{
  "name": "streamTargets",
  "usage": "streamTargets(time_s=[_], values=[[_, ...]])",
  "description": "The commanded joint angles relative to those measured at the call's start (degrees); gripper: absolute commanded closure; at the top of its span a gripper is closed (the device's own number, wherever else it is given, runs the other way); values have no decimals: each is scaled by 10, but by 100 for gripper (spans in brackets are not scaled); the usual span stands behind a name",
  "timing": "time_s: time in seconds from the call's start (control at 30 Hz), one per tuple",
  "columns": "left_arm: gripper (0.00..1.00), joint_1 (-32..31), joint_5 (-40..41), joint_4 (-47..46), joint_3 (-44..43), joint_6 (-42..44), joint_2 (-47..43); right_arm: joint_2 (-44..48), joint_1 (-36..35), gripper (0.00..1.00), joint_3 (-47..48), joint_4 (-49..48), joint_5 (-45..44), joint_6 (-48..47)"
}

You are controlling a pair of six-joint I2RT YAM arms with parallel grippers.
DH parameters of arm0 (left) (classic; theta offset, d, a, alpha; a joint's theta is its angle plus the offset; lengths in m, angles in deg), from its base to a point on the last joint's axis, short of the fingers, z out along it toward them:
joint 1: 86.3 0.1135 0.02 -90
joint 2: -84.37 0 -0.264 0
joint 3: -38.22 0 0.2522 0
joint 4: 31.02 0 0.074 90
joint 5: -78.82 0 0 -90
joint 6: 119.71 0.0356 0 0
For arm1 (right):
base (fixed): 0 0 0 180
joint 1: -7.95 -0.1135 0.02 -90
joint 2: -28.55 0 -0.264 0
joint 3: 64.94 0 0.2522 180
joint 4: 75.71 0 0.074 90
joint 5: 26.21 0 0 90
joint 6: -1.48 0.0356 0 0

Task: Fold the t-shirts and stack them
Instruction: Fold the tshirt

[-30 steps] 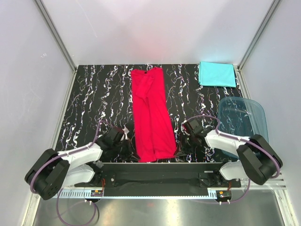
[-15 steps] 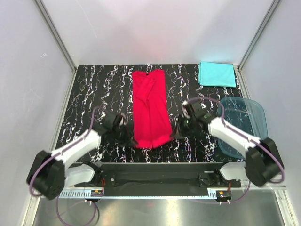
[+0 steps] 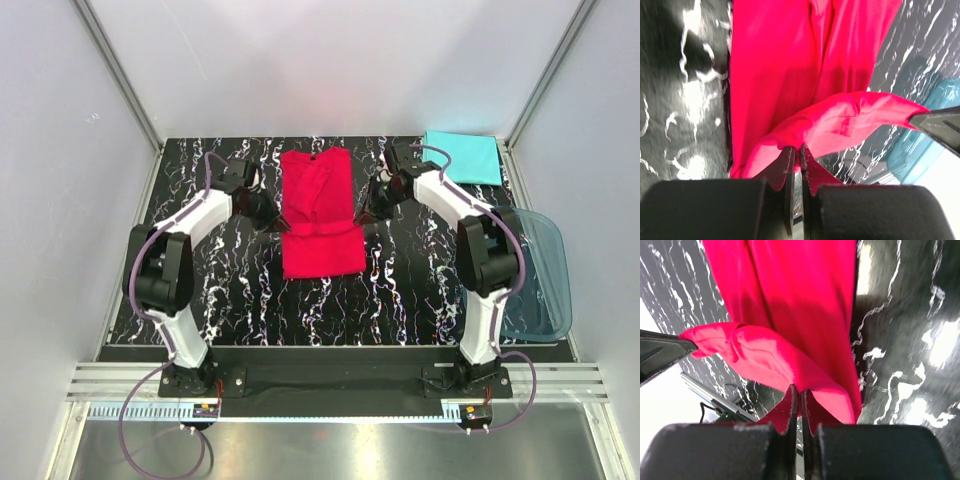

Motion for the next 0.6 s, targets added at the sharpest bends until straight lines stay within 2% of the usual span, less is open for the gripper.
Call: streamTargets(time_s=[0.0, 0.23, 0.57], values=[[100, 12, -27, 14, -56, 21, 36, -32, 11, 100, 68, 45, 32, -32], [100, 27, -39, 9, -103, 9, 89, -114, 23, 100, 169, 66, 62, -40], [100, 36, -43, 7, -134, 6, 128, -170, 33, 100, 226, 66, 98, -39]])
